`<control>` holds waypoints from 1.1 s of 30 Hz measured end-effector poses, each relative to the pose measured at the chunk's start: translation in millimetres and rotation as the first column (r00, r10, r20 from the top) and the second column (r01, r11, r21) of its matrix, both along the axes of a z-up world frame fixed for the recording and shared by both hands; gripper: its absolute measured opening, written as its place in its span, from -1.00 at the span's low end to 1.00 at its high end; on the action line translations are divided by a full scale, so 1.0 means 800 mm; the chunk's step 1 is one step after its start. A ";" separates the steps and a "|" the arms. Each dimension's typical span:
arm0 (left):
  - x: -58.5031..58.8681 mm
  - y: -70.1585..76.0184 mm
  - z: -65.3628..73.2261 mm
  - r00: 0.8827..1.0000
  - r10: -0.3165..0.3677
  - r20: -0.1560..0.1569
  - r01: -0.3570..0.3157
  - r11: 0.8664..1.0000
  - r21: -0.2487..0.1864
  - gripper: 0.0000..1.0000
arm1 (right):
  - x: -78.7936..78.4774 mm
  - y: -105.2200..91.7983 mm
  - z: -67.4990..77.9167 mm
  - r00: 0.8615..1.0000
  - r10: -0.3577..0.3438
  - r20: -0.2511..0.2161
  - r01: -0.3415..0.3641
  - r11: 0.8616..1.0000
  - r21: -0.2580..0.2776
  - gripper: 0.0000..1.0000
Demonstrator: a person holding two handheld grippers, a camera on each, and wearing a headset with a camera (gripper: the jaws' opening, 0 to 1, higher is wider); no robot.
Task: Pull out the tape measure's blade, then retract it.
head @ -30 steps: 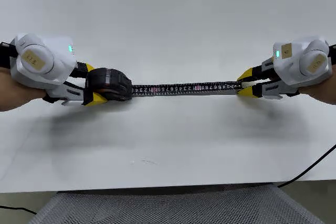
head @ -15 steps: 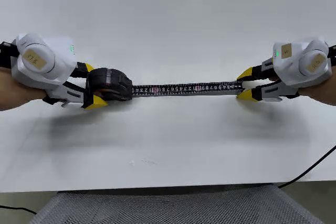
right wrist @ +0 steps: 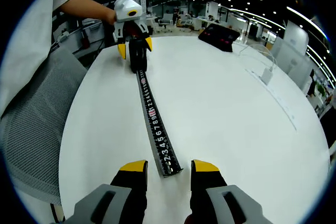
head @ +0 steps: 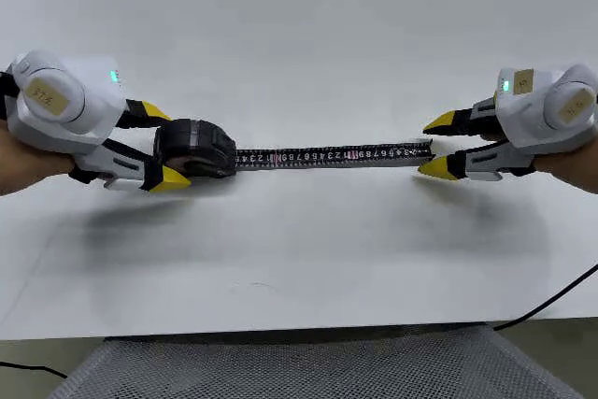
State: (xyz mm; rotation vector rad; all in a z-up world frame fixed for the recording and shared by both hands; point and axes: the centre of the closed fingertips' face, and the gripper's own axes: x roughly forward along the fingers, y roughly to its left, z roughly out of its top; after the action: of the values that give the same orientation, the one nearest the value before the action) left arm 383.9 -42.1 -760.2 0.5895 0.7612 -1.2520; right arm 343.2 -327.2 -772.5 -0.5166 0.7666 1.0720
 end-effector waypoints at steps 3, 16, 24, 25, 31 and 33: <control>-0.001 0.002 0.003 0.999 0.036 0.011 -0.036 0.999 -0.019 -0.01 | -0.001 0.006 0.004 1.000 -0.028 -0.003 0.029 0.999 0.020 -0.34; -0.007 0.005 0.017 0.978 0.207 0.022 -0.203 0.973 -0.109 0.09 | -0.004 0.019 0.014 0.987 -0.159 0.026 0.156 0.985 0.079 -0.16; -0.010 0.008 0.027 0.960 0.276 0.044 -0.266 0.952 -0.150 0.15 | -0.010 0.030 0.023 0.976 -0.211 0.054 0.205 0.973 0.105 -0.02; -0.011 0.008 0.027 0.959 0.280 0.042 -0.271 0.951 -0.152 0.16 | -0.011 0.031 0.024 0.975 -0.213 0.060 0.206 0.973 0.105 0.00; -0.019 0.010 0.032 0.949 0.310 0.055 -0.297 0.939 -0.177 0.24 | -0.019 0.033 0.027 0.970 -0.234 0.065 0.226 0.967 0.115 0.08; -0.022 0.011 0.033 0.947 0.316 0.059 -0.301 0.936 -0.185 0.25 | -0.022 0.035 0.026 0.968 -0.242 0.059 0.234 0.965 0.119 0.11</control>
State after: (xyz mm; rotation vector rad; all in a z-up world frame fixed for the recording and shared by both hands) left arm 366.1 -33.0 -734.0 0.3627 0.6350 -0.9817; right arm 325.4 -299.6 -751.5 -0.3563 0.6813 0.8620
